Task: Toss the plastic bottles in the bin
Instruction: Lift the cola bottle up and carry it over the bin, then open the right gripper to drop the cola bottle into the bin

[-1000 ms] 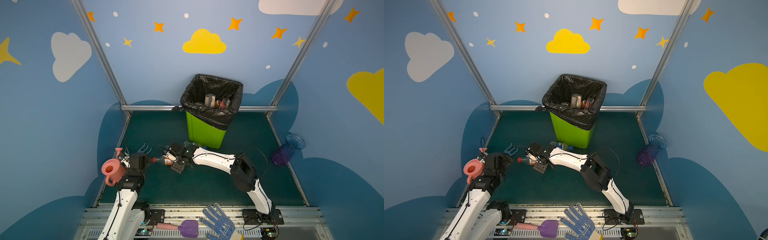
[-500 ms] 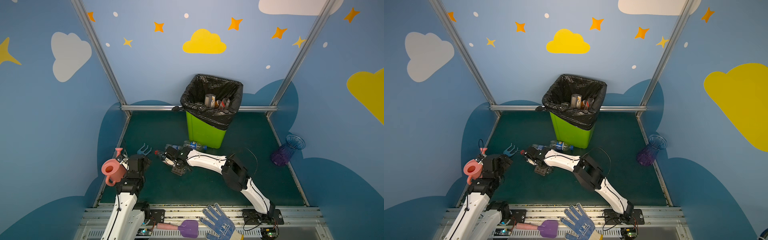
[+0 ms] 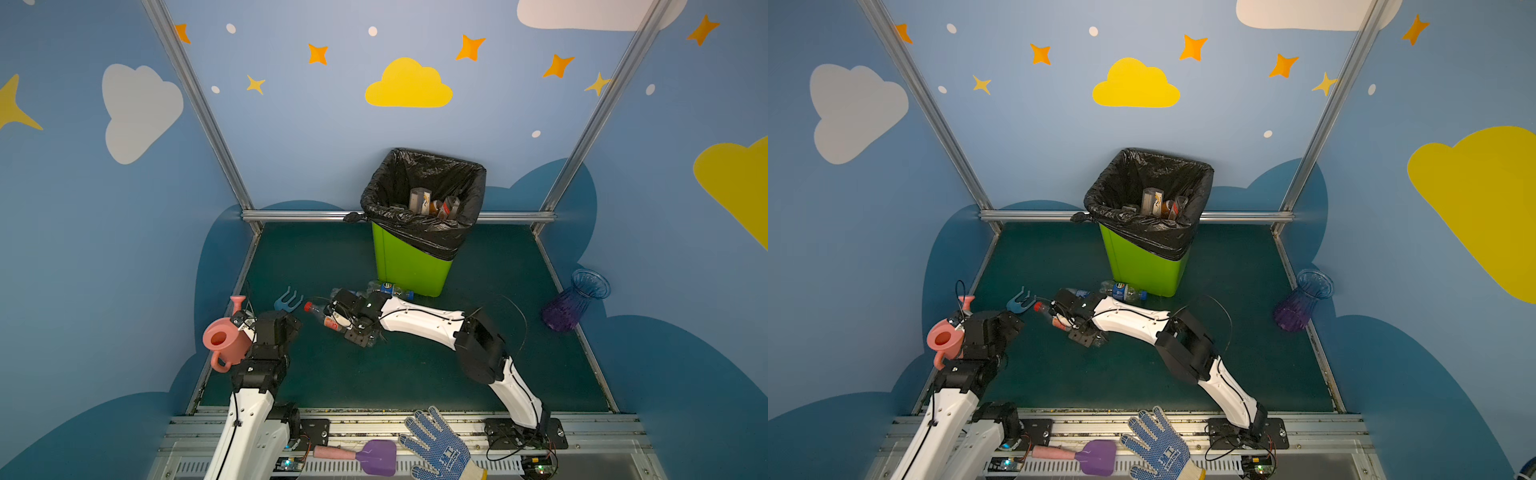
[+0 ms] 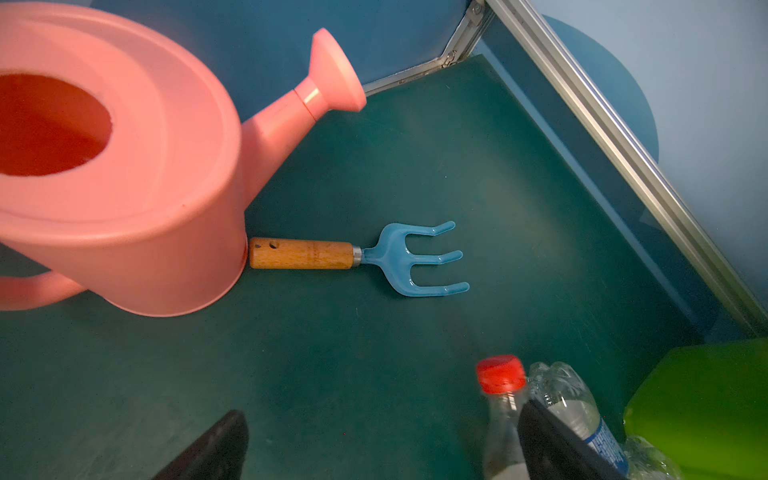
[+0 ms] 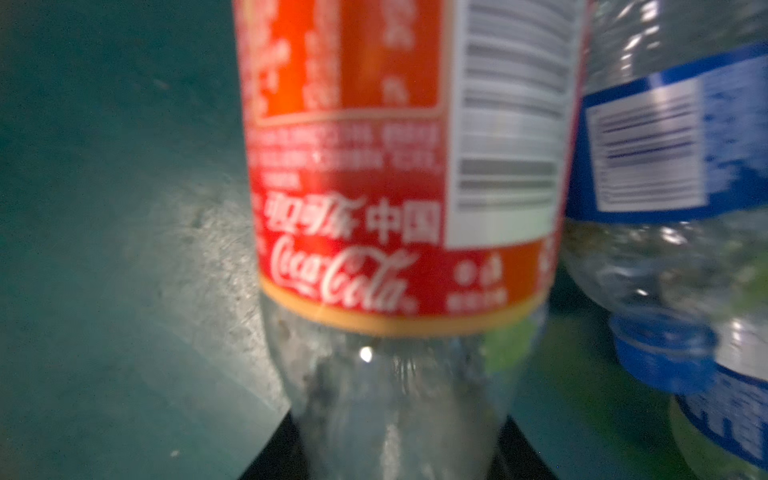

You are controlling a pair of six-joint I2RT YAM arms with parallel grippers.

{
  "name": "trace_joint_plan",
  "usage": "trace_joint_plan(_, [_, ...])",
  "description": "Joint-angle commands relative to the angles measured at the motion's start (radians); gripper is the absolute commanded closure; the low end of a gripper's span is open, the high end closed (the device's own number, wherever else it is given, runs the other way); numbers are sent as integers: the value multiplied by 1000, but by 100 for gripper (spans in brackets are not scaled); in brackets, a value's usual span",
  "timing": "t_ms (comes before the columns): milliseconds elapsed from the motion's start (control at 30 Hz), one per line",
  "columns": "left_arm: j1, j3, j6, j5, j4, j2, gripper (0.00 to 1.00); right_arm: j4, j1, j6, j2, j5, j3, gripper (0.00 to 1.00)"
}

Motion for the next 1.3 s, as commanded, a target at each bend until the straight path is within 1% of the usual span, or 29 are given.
trace_joint_plan(0, [6, -7, 15, -24, -27, -22, 0, 64, -22, 38, -173, 1, -37, 65])
trace_joint_plan(100, [6, -11, 12, -20, -21, -33, 0, 107, -44, 34, -317, 33, -86, 65])
trace_joint_plan(200, [6, -18, 17, -6, -6, -25, 0, 160, -60, 2, -475, 109, -117, 64])
trace_joint_plan(400, [6, 1, 50, 35, 34, 42, 0, 291, -73, -205, -802, 257, -76, 61])
trace_joint_plan(433, [6, 9, 50, 43, 41, 57, 0, 326, -72, -265, -858, 281, -67, 61])
trace_joint_plan(500, [6, 17, 45, 60, 55, 87, 0, 397, -66, -328, -957, 294, -63, 61])
trace_joint_plan(567, [6, 22, 40, 77, 72, 117, 0, 447, -48, -395, -1061, 282, -61, 61])
trace_joint_plan(667, [4, 31, 33, 97, 89, 154, 0, 494, -32, -459, -1165, 276, -81, 60])
trace_joint_plan(733, [3, 41, 33, 103, 87, 175, 0, 554, -33, -505, -1206, 291, -118, 59])
trace_joint_plan(800, [-4, 54, 38, 104, 86, 193, 0, 588, -42, -535, -1199, 310, -125, 58])
trace_joint_plan(867, [-10, 64, 43, 102, 87, 210, 0, 573, -93, -525, -1134, 306, -86, 57])
trace_joint_plan(900, [-16, 70, 44, 100, 90, 218, 0, 538, -149, -479, -1087, 266, -49, 57])
trace_joint_plan(1000, [-34, 84, 47, 101, 95, 245, 0, 396, -400, -226, -923, 3, 73, 58])
trace_joint_plan(1033, [-42, 87, 47, 102, 97, 254, 0, 364, -462, -146, -850, -60, 115, 58])
trace_joint_plan(1100, [-56, 99, 52, 102, 91, 270, 0, 288, -529, -70, -709, -159, 201, 56])
trace_joint_plan(1133, [-64, 105, 53, 99, 88, 277, 0, 246, -550, -44, -638, -187, 241, 54])
trace_joint_plan(1200, [-77, 112, 57, 94, 87, 286, 0, 181, -580, -19, -542, -215, 292, 47])
trace_joint_plan(1233, [-83, 114, 61, 90, 88, 291, 0, 148, -596, -7, -505, -206, 320, 33])
trace_joint_plan(1267, [-86, 118, 65, 88, 84, 294, 0, 131, -612, -4, -490, -200, 342, 24])
